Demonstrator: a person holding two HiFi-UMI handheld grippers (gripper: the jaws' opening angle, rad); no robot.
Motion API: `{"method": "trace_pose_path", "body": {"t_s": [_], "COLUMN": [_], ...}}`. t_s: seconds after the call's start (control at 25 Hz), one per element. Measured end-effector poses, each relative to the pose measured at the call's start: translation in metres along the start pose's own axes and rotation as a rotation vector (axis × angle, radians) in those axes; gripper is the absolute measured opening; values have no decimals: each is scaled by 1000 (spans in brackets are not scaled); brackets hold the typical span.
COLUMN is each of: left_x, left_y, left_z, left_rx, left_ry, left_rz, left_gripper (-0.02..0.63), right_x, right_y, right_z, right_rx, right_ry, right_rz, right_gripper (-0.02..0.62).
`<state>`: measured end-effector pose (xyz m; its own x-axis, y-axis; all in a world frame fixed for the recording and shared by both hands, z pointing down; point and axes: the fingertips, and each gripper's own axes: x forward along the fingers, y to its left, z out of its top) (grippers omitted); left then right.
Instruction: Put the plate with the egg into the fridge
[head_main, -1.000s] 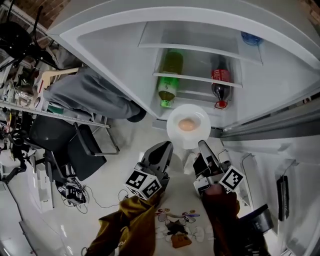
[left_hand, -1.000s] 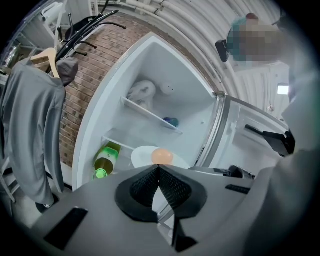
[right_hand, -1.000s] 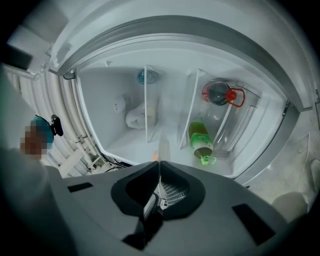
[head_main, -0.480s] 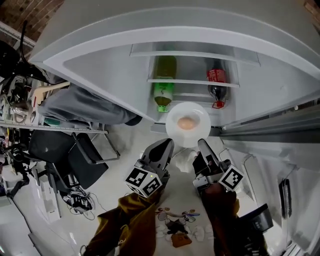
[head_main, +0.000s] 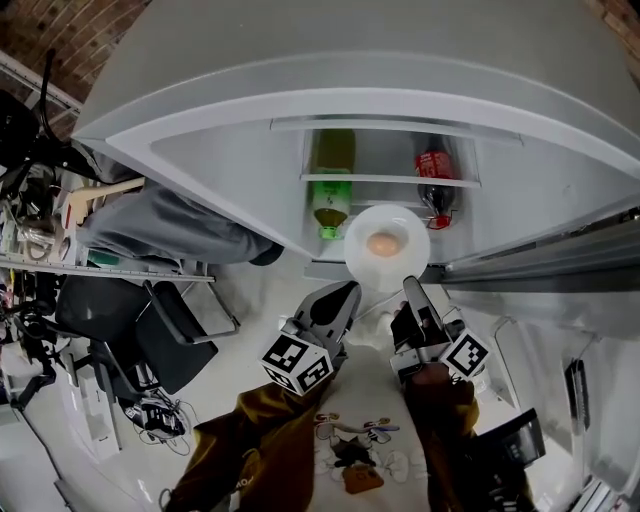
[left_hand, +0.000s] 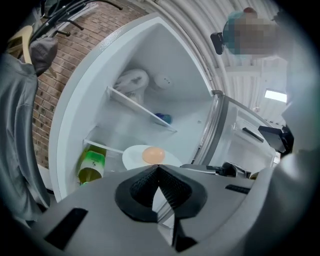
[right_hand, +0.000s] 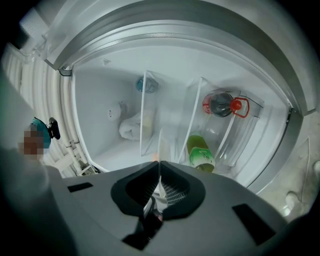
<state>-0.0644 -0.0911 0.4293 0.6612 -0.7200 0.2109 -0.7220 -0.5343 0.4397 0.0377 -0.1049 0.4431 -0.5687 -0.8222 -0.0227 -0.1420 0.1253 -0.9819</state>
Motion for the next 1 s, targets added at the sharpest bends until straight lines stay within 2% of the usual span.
{"method": "trace_pose_path", "body": {"t_s": [0.56,1.0], "left_x": [16,31], "left_y": [6,12], "left_z": [6,14], "left_rx": [18,30], "left_ry": [28,17], "left_rz": [-61,-62], "left_gripper": [8,8], "right_x": [20,31], "right_y": [-5,-9], "right_z": [23,37], "right_rx": [2,32], "right_ry": [-85,-122], "right_rz": [-8,-4], "right_gripper": [17,17]}}
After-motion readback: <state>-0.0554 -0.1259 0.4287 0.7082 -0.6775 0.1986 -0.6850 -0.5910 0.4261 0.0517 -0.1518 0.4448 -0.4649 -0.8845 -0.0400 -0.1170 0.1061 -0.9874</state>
